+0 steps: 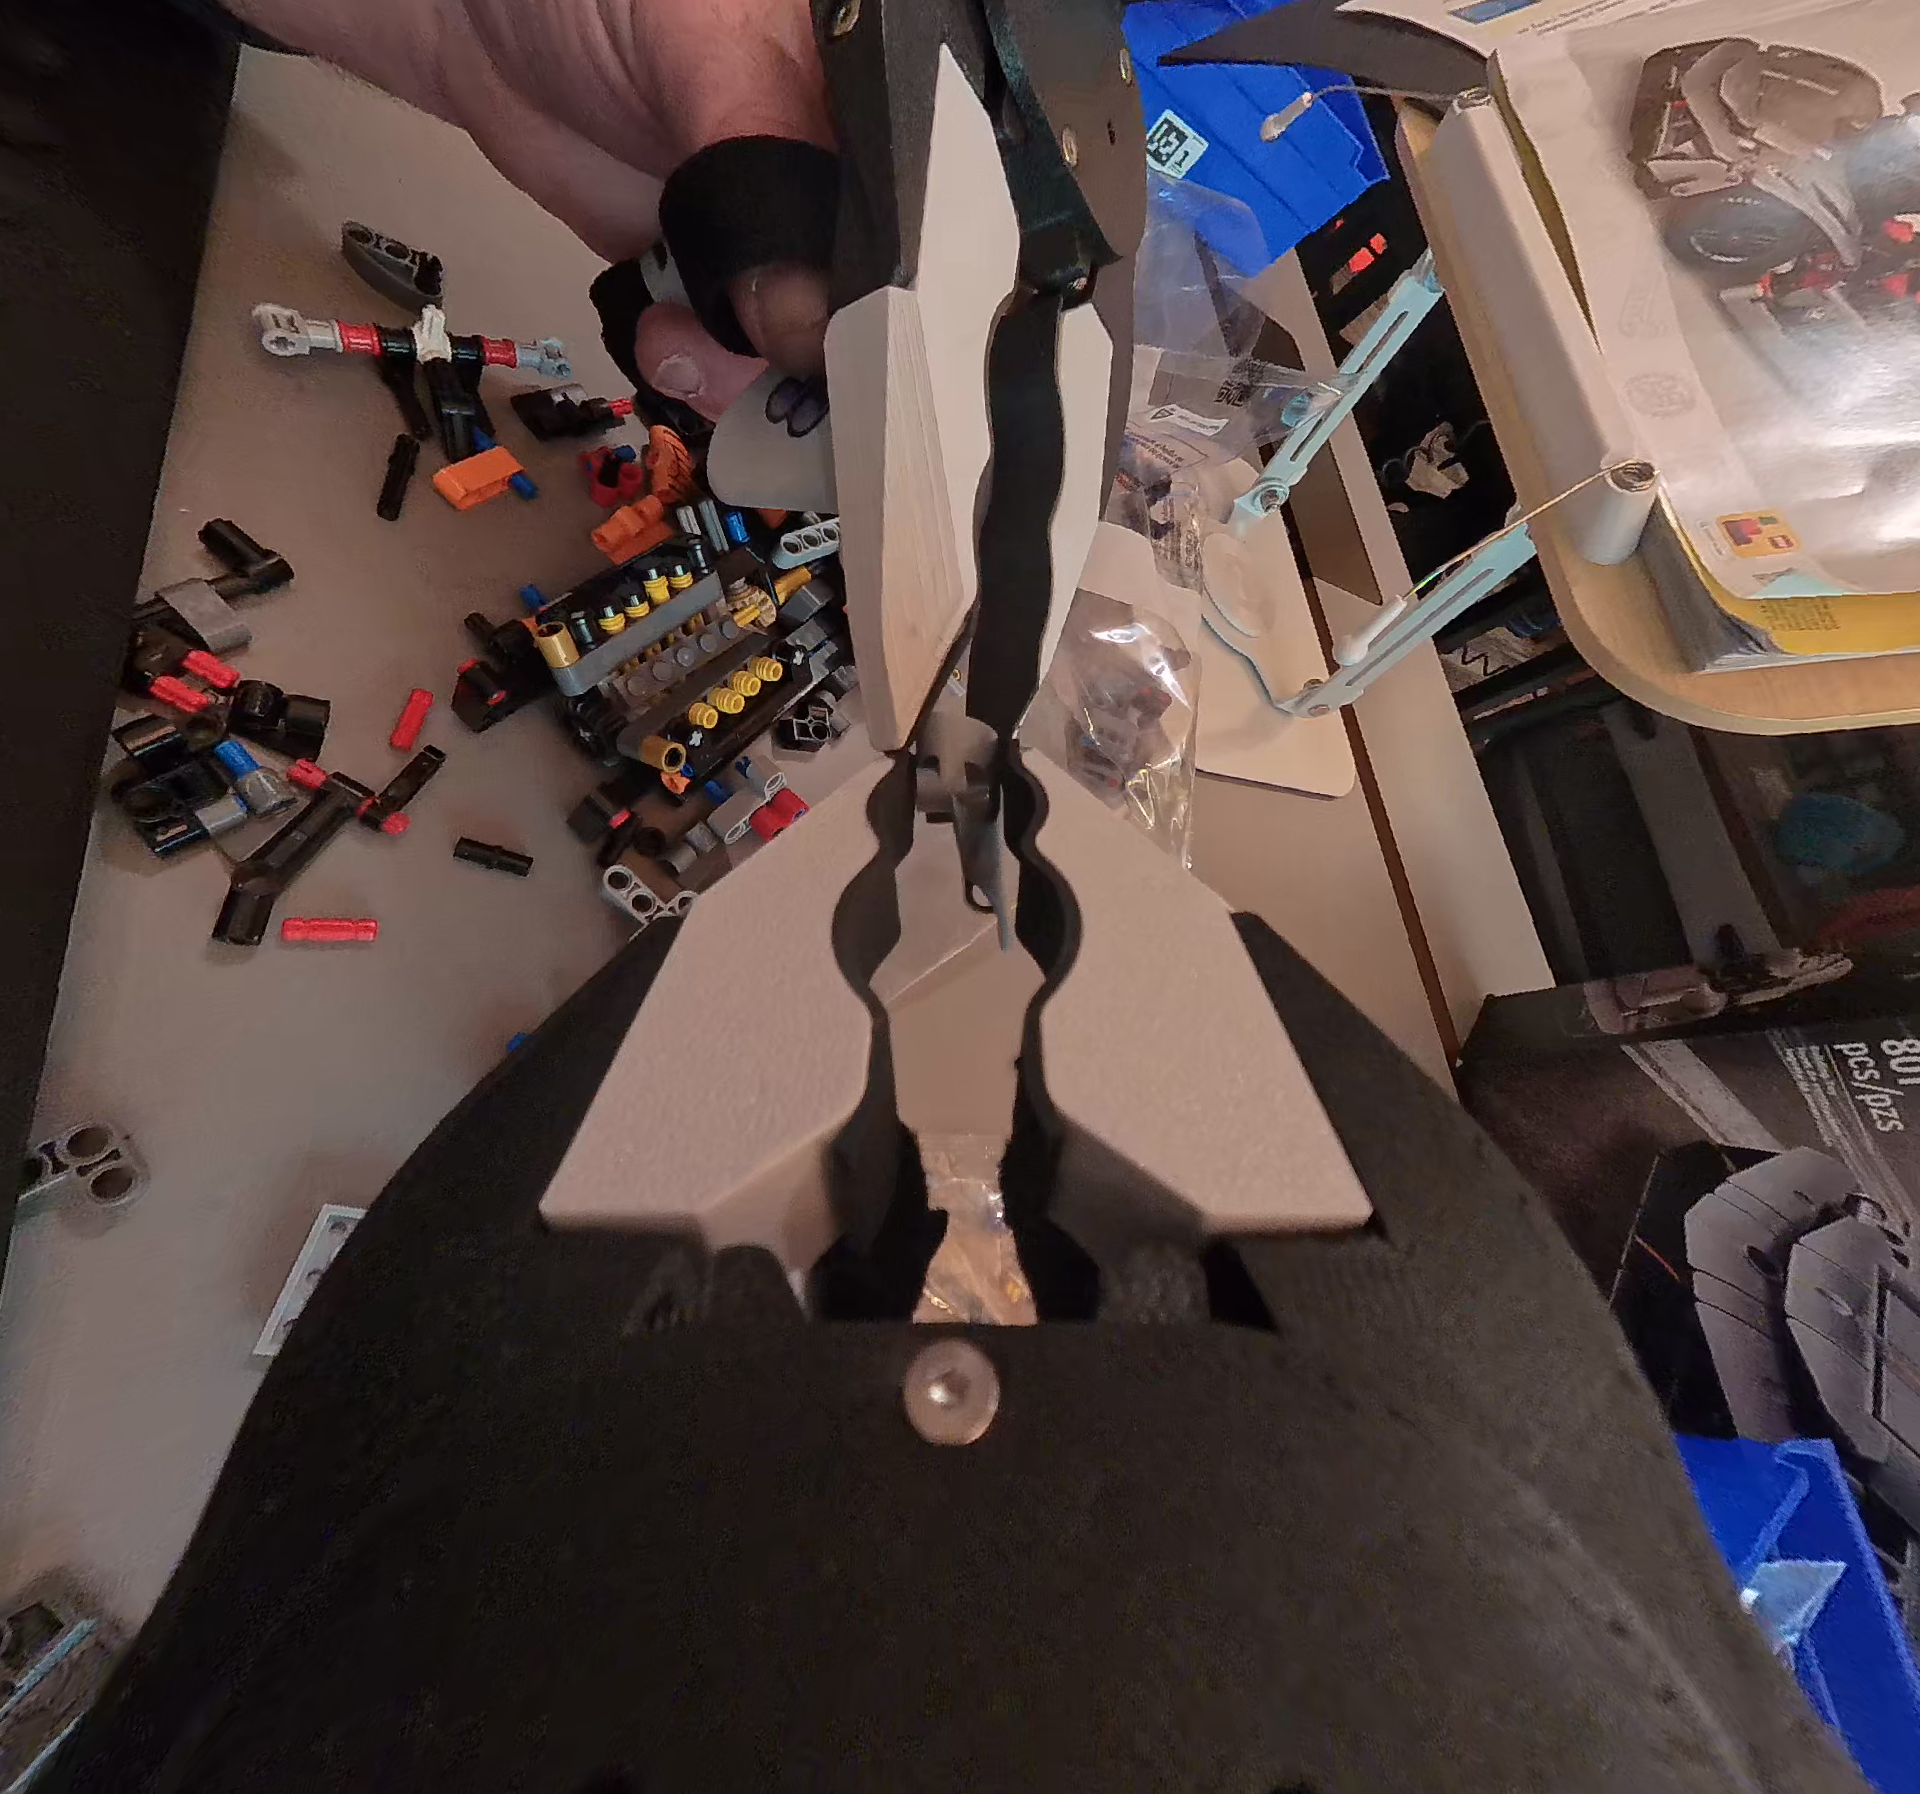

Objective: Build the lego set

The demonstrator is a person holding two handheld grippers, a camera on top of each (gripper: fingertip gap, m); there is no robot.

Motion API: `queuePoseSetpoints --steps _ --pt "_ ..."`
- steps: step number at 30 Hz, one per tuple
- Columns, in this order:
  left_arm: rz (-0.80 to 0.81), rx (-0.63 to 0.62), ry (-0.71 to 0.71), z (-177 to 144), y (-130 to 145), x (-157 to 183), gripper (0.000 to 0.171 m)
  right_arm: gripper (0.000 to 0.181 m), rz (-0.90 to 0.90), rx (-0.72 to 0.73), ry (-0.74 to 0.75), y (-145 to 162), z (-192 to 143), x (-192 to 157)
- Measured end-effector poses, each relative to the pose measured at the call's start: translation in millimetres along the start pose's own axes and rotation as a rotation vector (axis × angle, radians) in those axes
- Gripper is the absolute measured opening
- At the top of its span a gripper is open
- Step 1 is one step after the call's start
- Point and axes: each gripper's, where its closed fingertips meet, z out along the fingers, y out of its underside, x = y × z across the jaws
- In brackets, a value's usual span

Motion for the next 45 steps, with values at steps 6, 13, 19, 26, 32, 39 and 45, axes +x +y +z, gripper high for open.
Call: queuePoseSetpoints --steps 6,13,19,26,32,39,45 --pt "0.004 0.01 -0.003 -0.9 -1.8 -0.5 0.024 0.015 0.018 0.01 -0.003 -0.4 -0.7 1.2" --pt "0.004 0.013 -0.009 -1.4 -2.0 -1.7 0.024 0.017 0.025 0.009 -0.013 0.5 -0.2 0.4" --pt "0.0 -0.002 -0.005 -0.1 0.4 -1.6 0.024 0.016 0.027 0.006 -0.021 1.4 -0.3 -0.7" --pt "0.003 -0.013 -0.008 1.4 2.5 -2.0 0.024 0.013 0.044 0.002 -0.036 3.4 0.2 -1.5" --pt "0.009 -0.018 -0.012 1.9 2.9 -2.2 0.024 0.013 0.052 0.003 -0.043 3.9 0.0 -1.7" --pt "0.016 -0.011 -0.012 0.4 1.8 -2.0 0.023 0.014 0.057 0.01 -0.043 3.3 0.0 -1.2" --pt "0.024 -0.008 -0.016 -2.0 0.3 -1.4 0.023 0.014 0.072 0.026 -0.043 1.3 -0.4 0.0"
